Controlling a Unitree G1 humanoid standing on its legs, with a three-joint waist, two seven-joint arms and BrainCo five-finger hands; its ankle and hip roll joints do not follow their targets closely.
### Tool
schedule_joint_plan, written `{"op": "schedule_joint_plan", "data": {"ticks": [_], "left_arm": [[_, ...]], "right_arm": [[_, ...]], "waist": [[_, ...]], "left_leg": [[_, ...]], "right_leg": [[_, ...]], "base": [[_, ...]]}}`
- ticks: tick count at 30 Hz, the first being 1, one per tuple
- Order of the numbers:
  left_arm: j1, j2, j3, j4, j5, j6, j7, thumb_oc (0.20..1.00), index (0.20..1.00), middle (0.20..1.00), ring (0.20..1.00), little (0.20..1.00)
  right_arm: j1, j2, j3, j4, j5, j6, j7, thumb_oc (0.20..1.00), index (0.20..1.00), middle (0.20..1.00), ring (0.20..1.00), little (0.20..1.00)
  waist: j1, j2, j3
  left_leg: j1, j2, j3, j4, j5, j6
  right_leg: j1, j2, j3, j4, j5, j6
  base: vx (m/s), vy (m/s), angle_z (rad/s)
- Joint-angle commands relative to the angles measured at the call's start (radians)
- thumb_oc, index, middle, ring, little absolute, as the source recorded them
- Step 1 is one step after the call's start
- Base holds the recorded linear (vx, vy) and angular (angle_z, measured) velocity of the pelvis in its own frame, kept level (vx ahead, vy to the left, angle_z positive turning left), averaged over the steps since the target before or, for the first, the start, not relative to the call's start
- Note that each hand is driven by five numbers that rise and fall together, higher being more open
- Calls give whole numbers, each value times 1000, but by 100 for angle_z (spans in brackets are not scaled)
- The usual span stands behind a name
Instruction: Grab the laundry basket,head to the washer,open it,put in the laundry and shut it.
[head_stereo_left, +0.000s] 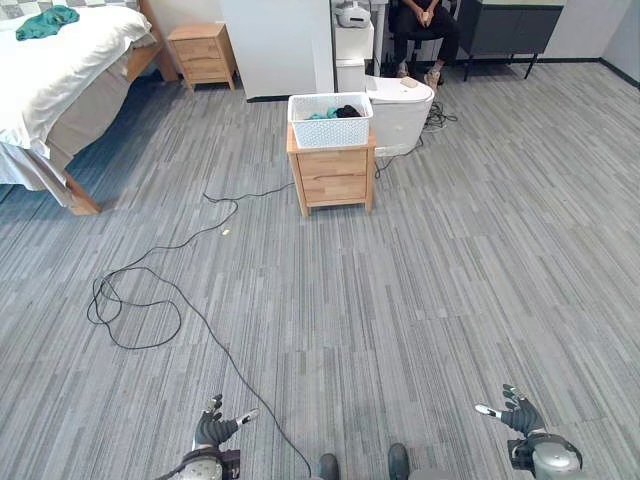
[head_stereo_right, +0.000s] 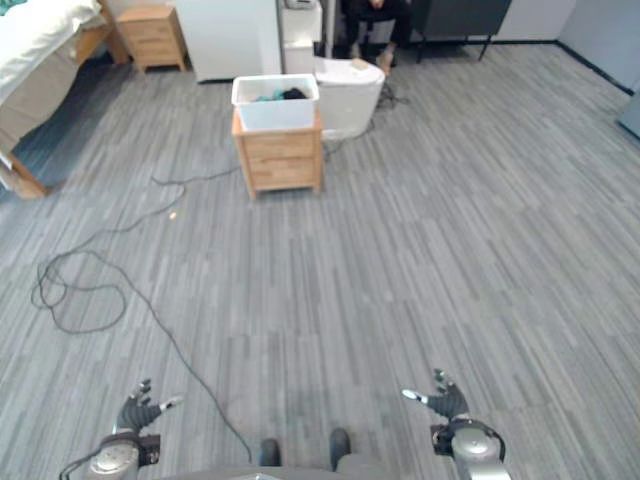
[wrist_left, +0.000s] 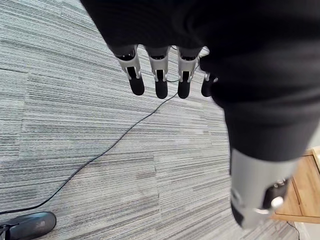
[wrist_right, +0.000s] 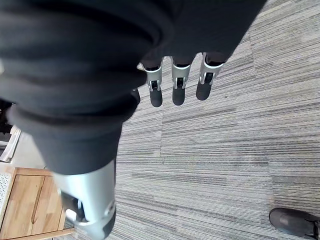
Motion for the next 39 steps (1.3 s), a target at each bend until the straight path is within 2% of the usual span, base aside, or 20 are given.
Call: {"op": "schedule_joint_plan", "data": {"ticks": [1, 7, 12, 14, 17, 19, 20, 24, 26, 27, 29, 30, 31, 32, 33, 34, 36, 37, 39], "left_arm": [[-33, 20, 15, -25, -35, -27, 15, 1000, 1000, 1000, 1000, 1000], [-42, 27, 10, -28, -38, -22, 19, 1000, 1000, 1000, 1000, 1000], [-53, 46, 19, -61, -53, -27, 43, 1000, 1000, 1000, 1000, 1000], [-61, 52, 21, -66, -58, -30, 52, 1000, 1000, 1000, 1000, 1000], [-74, 66, 15, -78, -51, -28, 52, 1000, 1000, 1000, 1000, 1000], [-87, 72, 10, -73, -37, -28, 55, 1000, 1000, 1000, 1000, 1000], [-94, 72, 8, -69, -29, -30, 55, 1000, 1000, 1000, 1000, 1000], [-98, 66, 2, -63, -34, -33, 58, 1000, 1000, 1000, 1000, 1000], [-113, 49, -7, -59, -34, -28, 58, 1000, 1000, 1000, 1000, 1000], [-117, 41, -10, -52, -30, -29, 58, 1000, 1000, 1000, 1000, 1000], [-120, 33, -18, -42, -22, -29, 53, 1000, 1000, 1000, 1000, 1000], [-108, 27, -30, -50, -12, -30, 41, 1000, 1000, 1000, 1000, 1000], [-103, 23, -34, -49, -14, -29, 40, 1000, 1000, 1000, 1000, 1000], [-98, 11, -50, -51, -14, -25, 27, 1000, 1000, 1000, 1000, 1000], [-98, 11, -50, -51, -14, -25, 27, 1000, 1000, 1000, 1000, 1000], [-97, 7, -60, -53, -14, -26, 22, 1000, 1000, 1000, 1000, 1000], [-104, 10, -71, -59, -17, -22, 15, 1000, 1000, 1000, 1000, 1000], [-109, 9, -77, -59, -21, -21, 12, 1000, 1000, 1000, 1000, 1000], [-126, 7, -90, -49, -28, -20, 9, 1000, 1000, 1000, 1000, 1000]], "right_arm": [[-45, 10, -7, -39, 27, -30, -15, 1000, 1000, 1000, 1000, 1000], [-60, 12, 0, -45, 27, -27, -26, 1000, 1000, 1000, 1000, 1000], [-85, 18, 11, -49, 31, -27, -41, 1000, 1000, 1000, 1000, 1000], [-101, 21, 22, -44, 26, -23, -44, 1000, 1000, 1000, 1000, 1000], [-113, 20, 30, -51, 22, -23, -46, 1000, 1000, 1000, 1000, 1000], [-115, 22, 32, -62, 19, -23, -48, 1000, 1000, 1000, 1000, 1000], [-117, 21, 37, -69, 15, -23, -47, 1000, 1000, 1000, 1000, 1000], [-118, 19, 42, -75, 14, -24, -48, 1000, 1000, 1000, 1000, 1000], [-105, 12, 41, -95, 10, -24, -50, 1000, 1000, 1000, 1000, 1000], [-99, 10, 42, -98, 3, -24, -49, 1000, 1000, 1000, 1000, 1000], [-86, 7, 41, -97, -9, -23, -48, 1000, 1000, 1000, 1000, 1000], [-59, 7, 36, -100, -15, -22, -42, 1000, 1000, 1000, 1000, 1000], [-49, 5, 30, -97, -15, -21, -41, 1000, 1000, 1000, 1000, 1000], [-40, 2, 21, -92, -16, -25, -38, 1000, 1000, 1000, 1000, 1000], [-40, 2, 21, -92, -16, -25, -38, 1000, 1000, 1000, 1000, 1000], [-41, 0, 21, -89, -6, -30, -37, 1000, 1000, 1000, 1000, 1000], [-52, -10, 18, -83, 8, -33, -40, 1000, 1000, 1000, 1000, 1000], [-57, -12, 16, -78, 11, -27, -43, 1000, 1000, 1000, 1000, 1000], [-70, -19, 17, -60, 19, -19, -50, 1000, 1000, 1000, 1000, 1000]], "waist": [[5, -46, -11], [12, -51, 0], [33, -75, 13], [43, -80, 23], [43, -74, 38], [32, -64, 53], [21, -55, 65], [5, -47, 80], [-30, -46, 98], [-41, -42, 103], [-54, -38, 97], [-61, -36, 83], [-68, -26, 75], [-82, -6, 53], [-83, -6, 52], [-89, -2, 47], [-91, -12, 52], [-85, -27, 57], [-63, -48, 73]], "left_leg": [[42, -39, 32, 1, -43, -4], [20, -45, 31, 26, -51, 3], [-52, -55, 28, 105, -82, 18], [-75, -66, 19, 127, -96, 31], [-79, -76, 7, 135, -109, 47], [-60, -79, -7, 130, -120, 51], [-22, -81, -17, 114, -132, 52], [30, -82, -31, 93, -151, 49], [130, -100, -82, 76, -184, 40], [162, -100, -96, 72, -194, 34], [199, -101, -116, 69, -200, 25], [219, -98, -132, 78, -207, 16], [227, -83, -138, 98, -195, 1], [193, -58, -135, 217, -78, -63], [191, -58, -136, 219, -79, -63], [167, -47, -129, 291, -23, -86], [96, -32, -89, 431, 46, -102], [50, -22, -58, 474, 40, -89], [-45, -10, 19, 480, -47, -43]], "right_leg": [[11, -11, 0, 29, -31, 70], [0, -19, -3, 46, -40, 71], [-34, -37, -3, 76, -42, 84], [-68, -47, 11, 120, -41, 99], [-122, -55, 15, 252, -36, 121], [-184, -44, 22, 339, -29, 117], [-239, -32, -1, 358, -22, 104], [-279, -33, -55, 313, -14, 94], [-352, -23, -128, 173, 36, 108], [-363, -19, -150, 140, 52, 111], [-377, -21, -169, 137, 62, 108], [-357, -21, -152, 145, 68, 90], [-352, -5, -137, 162, 68, 77], [-315, 12, -126, 169, 65, 49], [-315, 11, -127, 169, 65, 49], [-288, 24, -116, 162, 54, 32], [-240, 31, -97, 144, 26, 8], [-213, 18, -87, 133, 12, 4], [-152, 4, -68, 108, -12, 4]], "base": [[0, 0, 0], [24, 42, 1], [39, 115, 5], [45, 143, -12], [70, 127, -6], [167, 116, 3], [268, 91, 1], [212, 15, 29], [581, -36, 31], [514, -75, 15], [436, -124, 53], [522, -204, 73], [705, -332, 110], [483, -241, 122], [476, -236, 124], [215, -102, 60], [325, -168, 8], [343, -180, -25], [326, -112, -23]]}}
